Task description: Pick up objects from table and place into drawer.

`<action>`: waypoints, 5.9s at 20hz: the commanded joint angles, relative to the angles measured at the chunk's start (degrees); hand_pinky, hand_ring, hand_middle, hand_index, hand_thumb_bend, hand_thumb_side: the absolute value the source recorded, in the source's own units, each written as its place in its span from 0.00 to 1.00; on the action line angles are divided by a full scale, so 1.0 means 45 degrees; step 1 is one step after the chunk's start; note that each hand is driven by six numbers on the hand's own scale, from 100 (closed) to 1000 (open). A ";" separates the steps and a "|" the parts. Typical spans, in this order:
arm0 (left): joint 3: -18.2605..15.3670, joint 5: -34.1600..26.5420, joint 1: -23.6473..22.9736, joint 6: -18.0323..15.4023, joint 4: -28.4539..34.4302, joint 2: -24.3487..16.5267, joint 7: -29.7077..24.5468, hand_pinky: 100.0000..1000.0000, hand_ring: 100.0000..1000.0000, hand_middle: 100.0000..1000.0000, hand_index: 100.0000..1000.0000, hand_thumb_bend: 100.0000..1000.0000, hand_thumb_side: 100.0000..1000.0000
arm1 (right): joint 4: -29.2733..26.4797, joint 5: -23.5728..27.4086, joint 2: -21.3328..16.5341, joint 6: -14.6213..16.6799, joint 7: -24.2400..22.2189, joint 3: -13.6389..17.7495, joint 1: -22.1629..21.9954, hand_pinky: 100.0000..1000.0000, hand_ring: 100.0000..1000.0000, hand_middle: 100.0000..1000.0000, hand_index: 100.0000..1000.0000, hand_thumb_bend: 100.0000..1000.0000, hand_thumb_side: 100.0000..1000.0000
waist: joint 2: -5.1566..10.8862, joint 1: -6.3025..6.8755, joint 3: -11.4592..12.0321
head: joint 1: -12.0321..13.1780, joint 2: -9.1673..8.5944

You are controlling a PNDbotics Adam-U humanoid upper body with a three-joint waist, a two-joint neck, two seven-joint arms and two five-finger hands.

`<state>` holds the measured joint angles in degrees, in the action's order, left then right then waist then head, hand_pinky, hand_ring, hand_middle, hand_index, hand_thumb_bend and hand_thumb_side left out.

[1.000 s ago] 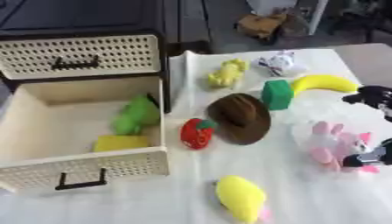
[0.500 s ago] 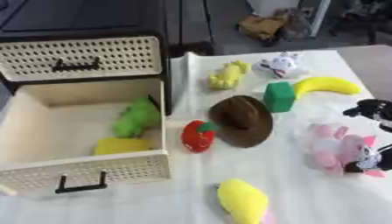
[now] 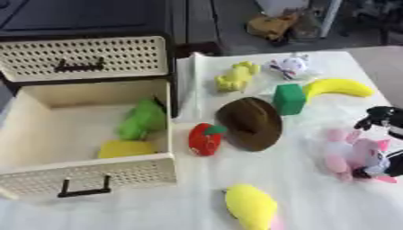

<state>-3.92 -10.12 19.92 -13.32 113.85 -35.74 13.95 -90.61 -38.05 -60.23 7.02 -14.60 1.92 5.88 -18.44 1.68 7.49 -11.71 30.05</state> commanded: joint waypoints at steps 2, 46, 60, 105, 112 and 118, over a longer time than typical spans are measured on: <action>-0.0217 0.0004 0.0057 0.0036 0.0164 -0.0184 0.0008 0.51 0.72 0.62 0.89 0.00 1.00 | 0.0044 -0.0214 -0.0303 0.0053 0.0040 0.0041 0.0132 0.79 0.90 0.63 0.76 0.70 0.55 | 0.0168 -0.0030 0.0055 | -0.0007 -0.0064; -0.0406 -0.0037 -0.0257 -0.0002 0.0164 -0.0216 -0.0063 0.51 0.70 0.61 0.88 0.00 1.00 | -0.3013 0.2199 -0.0460 -0.0937 0.1192 0.1129 0.0065 0.57 0.57 0.40 0.55 0.53 0.60 | 0.0316 -0.0159 -0.0167 | 0.0288 -0.0203; -0.0312 -0.0161 -0.0169 0.0014 0.0164 -0.0251 -0.0197 0.51 0.70 0.61 0.88 0.00 1.00 | -0.5326 0.4027 -0.1360 -0.1384 0.1074 0.0391 0.2411 0.54 0.55 0.39 0.53 0.55 0.67 | 0.0465 -0.0315 0.0177 | 0.0166 -0.0061; -0.0053 -0.0699 0.0692 0.0041 0.0164 0.0134 -0.0736 0.52 0.70 0.60 0.88 0.00 1.00 | 0.0383 0.3741 0.4752 -0.2873 -0.1176 -0.2982 1.1796 0.52 0.49 0.32 0.48 0.65 0.66 | 0.0169 -0.1003 0.2816 | -0.1440 -0.0522; -0.0057 -0.0724 0.0735 0.0052 0.0164 0.0218 -0.0798 0.52 0.70 0.60 0.88 0.00 1.00 | 0.0986 0.2941 0.5406 -0.2717 -0.1287 -0.3296 1.1890 0.52 0.49 0.32 0.48 0.66 0.64 | 0.0081 -0.1018 0.2988 | -0.1653 -0.0711; -0.0044 -0.0758 0.0803 0.0071 0.0164 0.0307 -0.0867 0.52 0.70 0.60 0.88 0.00 1.00 | 0.1353 0.2272 0.6014 -0.2479 -0.1620 -0.3669 1.1835 0.51 0.49 0.32 0.48 0.67 0.61 | 0.0013 -0.1016 0.3071 | -0.1718 -0.0779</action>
<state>-3.71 -13.26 22.72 -12.93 113.85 -33.53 10.30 -85.60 -27.12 -34.62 -4.48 -21.12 -12.73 59.25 -18.83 -3.22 20.86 -19.25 27.48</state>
